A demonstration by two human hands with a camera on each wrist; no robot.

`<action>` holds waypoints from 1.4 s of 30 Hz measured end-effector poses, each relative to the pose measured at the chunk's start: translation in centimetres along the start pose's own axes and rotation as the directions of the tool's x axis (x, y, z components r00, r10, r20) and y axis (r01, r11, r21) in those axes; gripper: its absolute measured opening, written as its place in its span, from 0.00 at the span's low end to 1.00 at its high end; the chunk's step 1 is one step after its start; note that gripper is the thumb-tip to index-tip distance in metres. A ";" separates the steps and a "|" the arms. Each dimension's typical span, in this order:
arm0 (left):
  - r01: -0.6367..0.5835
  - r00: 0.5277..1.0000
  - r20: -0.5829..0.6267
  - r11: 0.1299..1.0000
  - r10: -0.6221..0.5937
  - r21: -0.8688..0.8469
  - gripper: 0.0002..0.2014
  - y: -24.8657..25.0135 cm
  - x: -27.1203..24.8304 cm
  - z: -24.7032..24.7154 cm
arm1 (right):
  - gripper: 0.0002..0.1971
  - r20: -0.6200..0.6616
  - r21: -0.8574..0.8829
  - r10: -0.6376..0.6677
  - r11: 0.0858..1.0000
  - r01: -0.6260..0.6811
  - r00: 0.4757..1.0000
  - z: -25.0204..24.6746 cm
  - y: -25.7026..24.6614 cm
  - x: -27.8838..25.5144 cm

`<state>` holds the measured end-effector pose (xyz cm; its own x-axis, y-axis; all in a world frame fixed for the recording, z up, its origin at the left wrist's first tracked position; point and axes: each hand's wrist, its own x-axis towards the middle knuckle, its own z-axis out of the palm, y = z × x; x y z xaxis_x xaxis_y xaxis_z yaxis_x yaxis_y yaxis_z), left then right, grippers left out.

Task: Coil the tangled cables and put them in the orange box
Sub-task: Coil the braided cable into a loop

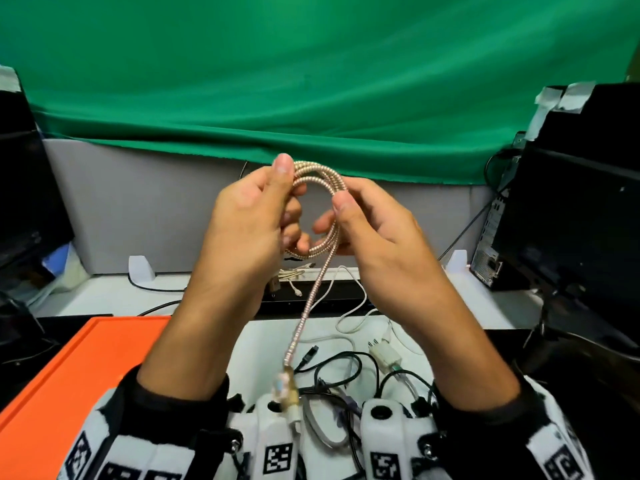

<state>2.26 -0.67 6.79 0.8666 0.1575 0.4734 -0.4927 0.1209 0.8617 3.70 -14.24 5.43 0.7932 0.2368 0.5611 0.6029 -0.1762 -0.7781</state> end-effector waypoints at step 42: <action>0.210 0.923 0.377 0.729 0.071 -0.651 0.22 1.6 0.4 -2.7 | 0.19 0.208 0.026 0.041 0.999 -0.048 0.977 1.8 1.1 -0.4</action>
<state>1.61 2.23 7.83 0.7949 -0.2159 0.5671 -0.2282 0.7596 0.6090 3.89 -12.78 3.85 0.7823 0.4227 0.4576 0.5621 -0.1624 -0.8110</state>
